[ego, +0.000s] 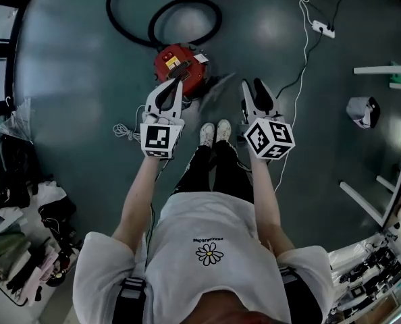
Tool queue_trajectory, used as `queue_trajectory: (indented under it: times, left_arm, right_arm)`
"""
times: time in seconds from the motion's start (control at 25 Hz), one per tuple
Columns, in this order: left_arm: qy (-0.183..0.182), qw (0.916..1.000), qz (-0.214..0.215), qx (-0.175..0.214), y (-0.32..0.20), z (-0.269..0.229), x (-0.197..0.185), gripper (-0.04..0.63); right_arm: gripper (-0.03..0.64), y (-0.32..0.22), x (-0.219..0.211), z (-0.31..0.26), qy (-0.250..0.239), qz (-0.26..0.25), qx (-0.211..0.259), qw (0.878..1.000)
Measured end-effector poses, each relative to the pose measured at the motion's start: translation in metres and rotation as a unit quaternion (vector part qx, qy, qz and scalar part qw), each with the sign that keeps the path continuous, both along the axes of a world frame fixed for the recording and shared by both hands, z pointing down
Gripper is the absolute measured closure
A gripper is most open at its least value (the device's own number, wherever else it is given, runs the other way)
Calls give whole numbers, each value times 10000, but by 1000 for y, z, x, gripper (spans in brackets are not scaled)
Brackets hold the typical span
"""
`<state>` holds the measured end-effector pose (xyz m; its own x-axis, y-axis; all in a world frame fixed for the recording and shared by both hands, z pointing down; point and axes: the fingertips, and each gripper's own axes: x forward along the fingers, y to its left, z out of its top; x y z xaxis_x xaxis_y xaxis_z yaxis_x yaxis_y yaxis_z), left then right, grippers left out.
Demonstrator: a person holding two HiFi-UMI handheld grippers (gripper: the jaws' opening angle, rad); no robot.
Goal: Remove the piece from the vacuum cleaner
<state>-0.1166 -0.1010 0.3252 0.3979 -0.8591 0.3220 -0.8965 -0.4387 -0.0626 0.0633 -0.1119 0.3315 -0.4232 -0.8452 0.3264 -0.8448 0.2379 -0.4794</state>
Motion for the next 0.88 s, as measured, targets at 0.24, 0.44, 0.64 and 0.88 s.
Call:
queue_trajectory:
  times: [0.24,0.44,0.64,0.88]
  left_arm:
    - [-1680,9770,1224,-469,-36,167,15,595]
    - [-3154,9153,2235,-1131,-30,298,15,595]
    - [-3612,8840,2416,-1723,-26,377,12,595]
    - [-3755,8689,2510,-2025,-21,408,7,595]
  right_arm:
    - [462,-33,20,148,-665,467,-896,9927]
    - [423,-28,18,288,-1445,1083,-2079,9613]
    - [423,-35,-12,389,-1349,937,-3027,9388]
    - [423,-47,-39,447,-1406,817,-3768,9119]
